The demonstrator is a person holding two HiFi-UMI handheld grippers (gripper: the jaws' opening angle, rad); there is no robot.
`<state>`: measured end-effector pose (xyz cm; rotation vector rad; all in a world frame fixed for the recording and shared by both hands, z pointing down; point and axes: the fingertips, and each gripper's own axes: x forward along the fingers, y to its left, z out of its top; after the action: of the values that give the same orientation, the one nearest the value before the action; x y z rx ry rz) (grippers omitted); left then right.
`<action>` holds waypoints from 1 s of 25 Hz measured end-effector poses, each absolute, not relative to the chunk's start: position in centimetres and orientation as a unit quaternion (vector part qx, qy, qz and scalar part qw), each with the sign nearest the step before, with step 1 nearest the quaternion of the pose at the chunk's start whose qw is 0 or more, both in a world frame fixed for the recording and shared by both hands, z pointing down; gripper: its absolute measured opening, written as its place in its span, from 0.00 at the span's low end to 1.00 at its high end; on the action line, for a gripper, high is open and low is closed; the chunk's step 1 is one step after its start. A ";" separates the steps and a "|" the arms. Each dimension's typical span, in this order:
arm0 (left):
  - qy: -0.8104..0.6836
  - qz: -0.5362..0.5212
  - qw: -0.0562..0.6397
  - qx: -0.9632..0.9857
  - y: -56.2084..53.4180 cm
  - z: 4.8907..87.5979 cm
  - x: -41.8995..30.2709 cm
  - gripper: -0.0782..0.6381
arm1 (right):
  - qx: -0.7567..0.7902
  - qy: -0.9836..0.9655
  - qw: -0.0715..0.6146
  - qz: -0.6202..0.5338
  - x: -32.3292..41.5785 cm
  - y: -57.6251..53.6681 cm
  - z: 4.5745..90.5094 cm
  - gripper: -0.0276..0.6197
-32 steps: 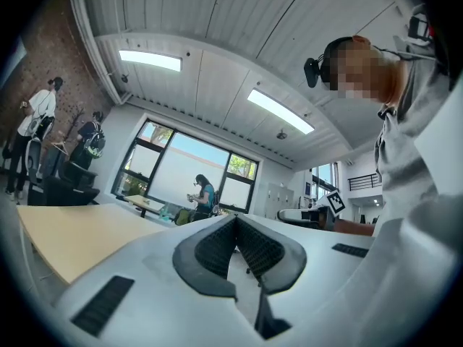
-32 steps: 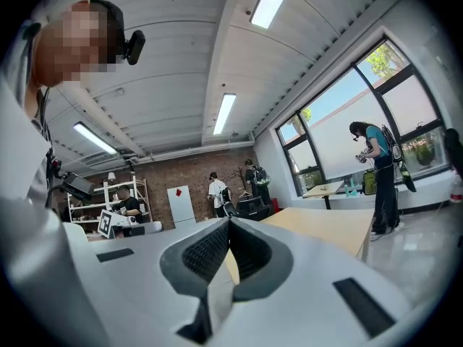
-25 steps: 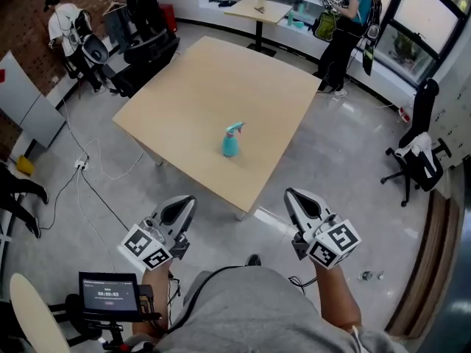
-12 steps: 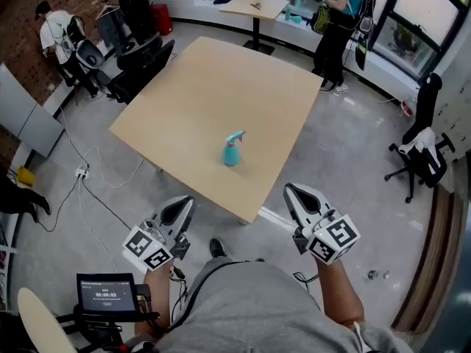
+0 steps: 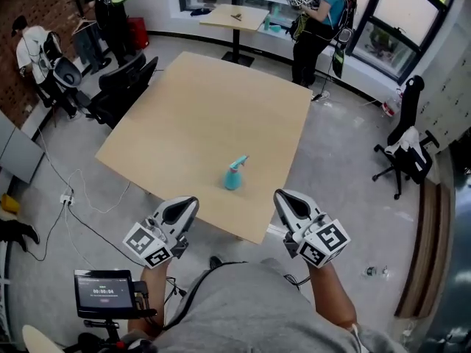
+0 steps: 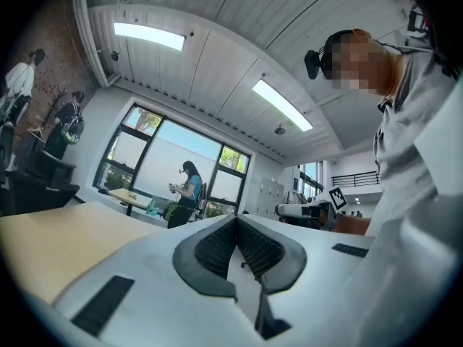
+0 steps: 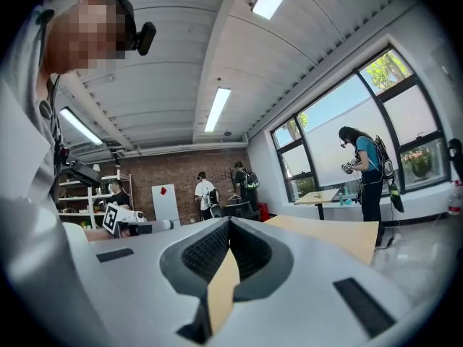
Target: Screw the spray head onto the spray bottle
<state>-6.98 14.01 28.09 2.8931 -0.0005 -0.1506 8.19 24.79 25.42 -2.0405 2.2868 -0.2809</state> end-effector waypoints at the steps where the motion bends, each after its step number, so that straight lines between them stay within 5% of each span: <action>1: 0.006 -0.046 0.123 0.991 14.4 28.2 -6.6 0.12 | -0.663 0.742 0.034 -0.095 7.9 25.2 25.3 0.05; 13: 0.000 -0.020 0.155 0.988 8.0 32.5 -0.8 0.12 | -0.625 0.772 0.016 -0.113 11.3 17.0 26.3 0.05; 20: -0.044 -0.023 0.136 0.989 8.1 34.7 8.8 0.12 | -0.583 0.803 0.026 -0.120 21.7 15.4 28.8 0.05; 25: -0.095 -0.055 0.149 0.983 6.0 35.4 8.3 0.12 | -0.550 0.824 0.001 -0.136 22.3 13.2 30.1 0.05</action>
<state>8.27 5.99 35.35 2.8250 -0.2717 -0.1593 22.28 13.22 30.07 -1.7265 2.5879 -0.4263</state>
